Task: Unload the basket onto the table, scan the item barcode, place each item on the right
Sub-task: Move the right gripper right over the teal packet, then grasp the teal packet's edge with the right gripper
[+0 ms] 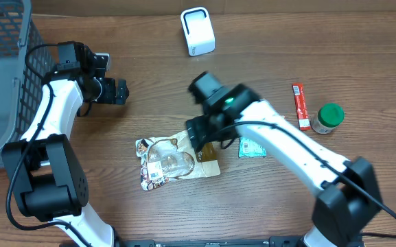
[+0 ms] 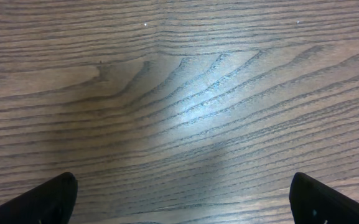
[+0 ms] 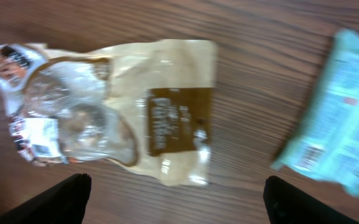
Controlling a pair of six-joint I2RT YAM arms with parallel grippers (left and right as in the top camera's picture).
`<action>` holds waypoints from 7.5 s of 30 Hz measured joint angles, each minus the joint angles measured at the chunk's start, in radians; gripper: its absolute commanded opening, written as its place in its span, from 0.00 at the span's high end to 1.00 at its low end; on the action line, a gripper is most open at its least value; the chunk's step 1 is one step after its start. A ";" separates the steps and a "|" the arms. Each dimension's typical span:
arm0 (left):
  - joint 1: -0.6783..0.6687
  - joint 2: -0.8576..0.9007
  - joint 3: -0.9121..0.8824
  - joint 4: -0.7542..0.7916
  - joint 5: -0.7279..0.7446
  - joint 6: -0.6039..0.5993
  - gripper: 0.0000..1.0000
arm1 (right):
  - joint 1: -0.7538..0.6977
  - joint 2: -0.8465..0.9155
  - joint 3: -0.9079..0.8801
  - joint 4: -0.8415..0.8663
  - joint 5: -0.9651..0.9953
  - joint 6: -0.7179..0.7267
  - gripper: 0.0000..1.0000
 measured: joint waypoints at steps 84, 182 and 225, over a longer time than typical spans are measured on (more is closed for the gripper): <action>0.000 0.000 0.000 0.000 0.000 0.000 0.00 | -0.293 -0.031 -0.340 0.437 -0.024 0.024 0.00; 0.000 0.000 0.000 0.000 0.000 0.000 0.00 | -0.322 0.019 -0.425 0.564 -0.109 -0.055 0.25; 0.000 0.000 0.000 0.000 0.000 0.000 0.00 | -0.326 0.019 -0.450 0.611 -0.150 -0.054 0.96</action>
